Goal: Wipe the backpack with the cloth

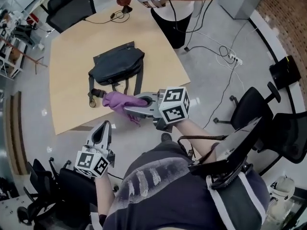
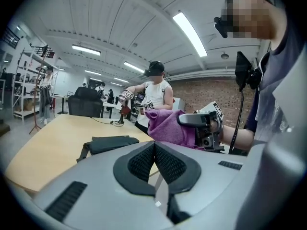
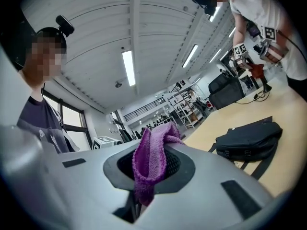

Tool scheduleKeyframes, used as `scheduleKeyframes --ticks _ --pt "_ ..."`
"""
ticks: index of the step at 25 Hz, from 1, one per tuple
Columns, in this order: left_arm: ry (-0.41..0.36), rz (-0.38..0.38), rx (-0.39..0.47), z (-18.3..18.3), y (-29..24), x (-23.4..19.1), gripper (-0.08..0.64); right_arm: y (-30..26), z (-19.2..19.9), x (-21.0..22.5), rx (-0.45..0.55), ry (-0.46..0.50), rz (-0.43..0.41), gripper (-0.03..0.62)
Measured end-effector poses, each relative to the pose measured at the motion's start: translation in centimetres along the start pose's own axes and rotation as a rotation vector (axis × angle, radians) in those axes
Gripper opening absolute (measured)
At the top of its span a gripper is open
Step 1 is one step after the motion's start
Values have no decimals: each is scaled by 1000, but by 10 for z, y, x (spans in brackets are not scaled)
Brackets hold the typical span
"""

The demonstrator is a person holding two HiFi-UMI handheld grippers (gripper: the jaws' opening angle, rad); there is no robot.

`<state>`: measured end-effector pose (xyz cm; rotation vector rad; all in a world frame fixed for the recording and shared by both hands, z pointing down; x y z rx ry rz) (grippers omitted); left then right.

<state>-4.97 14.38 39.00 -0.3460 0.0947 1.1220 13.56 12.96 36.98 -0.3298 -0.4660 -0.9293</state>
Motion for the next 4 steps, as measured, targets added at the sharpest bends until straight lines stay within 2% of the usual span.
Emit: scheduleKeyframes --ticks 4 --pt "-23 66 -19 1 35 9 6 6 25 -45 47 -29 45 32"
Point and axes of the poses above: the fingertips, and each gripper's own axes: y backward along the fingers, x to its right, z out of its underside, the point moved 6 cm from there along y, backward along the fingers, and after that the axes turned 12 degrees about z, right-handed, at the moved point
